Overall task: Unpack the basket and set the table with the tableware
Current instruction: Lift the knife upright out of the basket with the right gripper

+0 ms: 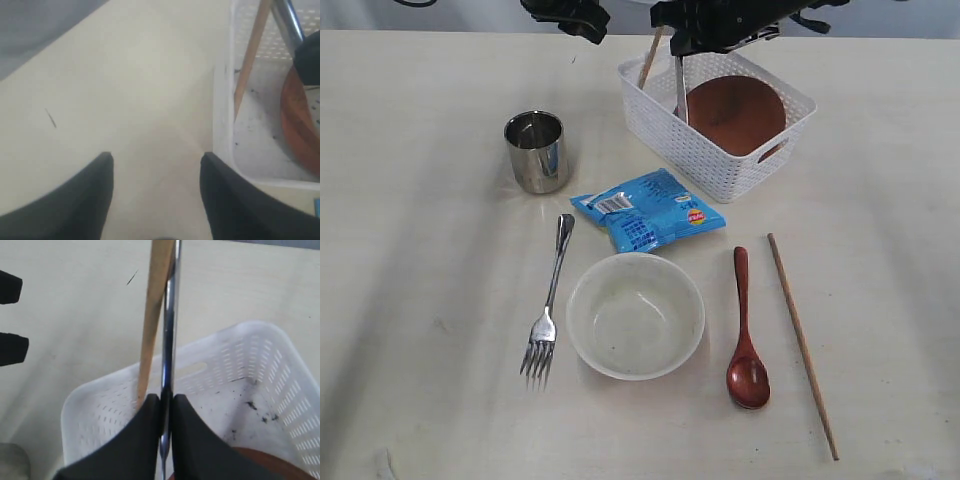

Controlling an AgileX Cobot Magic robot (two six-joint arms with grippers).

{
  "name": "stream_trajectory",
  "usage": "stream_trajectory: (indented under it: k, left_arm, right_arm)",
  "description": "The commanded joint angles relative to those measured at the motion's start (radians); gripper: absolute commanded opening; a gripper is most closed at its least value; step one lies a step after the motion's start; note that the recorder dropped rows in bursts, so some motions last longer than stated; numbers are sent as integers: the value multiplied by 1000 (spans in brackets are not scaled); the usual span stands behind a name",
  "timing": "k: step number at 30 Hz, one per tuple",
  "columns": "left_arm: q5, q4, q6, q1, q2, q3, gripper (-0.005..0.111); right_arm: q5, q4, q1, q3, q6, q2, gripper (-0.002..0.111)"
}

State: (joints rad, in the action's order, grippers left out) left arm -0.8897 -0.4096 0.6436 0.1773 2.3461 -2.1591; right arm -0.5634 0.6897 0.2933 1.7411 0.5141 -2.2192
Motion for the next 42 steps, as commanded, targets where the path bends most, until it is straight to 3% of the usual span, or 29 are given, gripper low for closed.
stream_trajectory:
  k: [1, 8, 23, 29, 34, 36, 42]
  left_arm:
    - [9, -15, -1, -2, -6, 4, 50]
    - [9, -17, -1, -2, -6, 4, 50]
    - [-15, -48, 9, -2, -6, 4, 50]
    - [-136, -305, 144, -25, -6, 4, 38]
    - [-254, -466, 169, -80, -8, 4, 38]
    - [-331, -622, 238, -99, -8, 6, 38]
    - [-331, -990, 399, -114, -8, 50, 38]
  right_arm:
    - [-45, -34, -26, -5, -34, 25, 0]
    - [-128, -185, -77, -5, -163, 35, 0]
    - [-220, -286, -82, -22, -199, 114, 0]
    - [-171, -296, -82, -122, -164, 197, 0]
    - [-121, -261, -82, -251, -115, 333, 0]
    - [-130, -143, -81, -284, -8, 372, 0]
    - [-150, 162, -81, -383, 315, 430, 0]
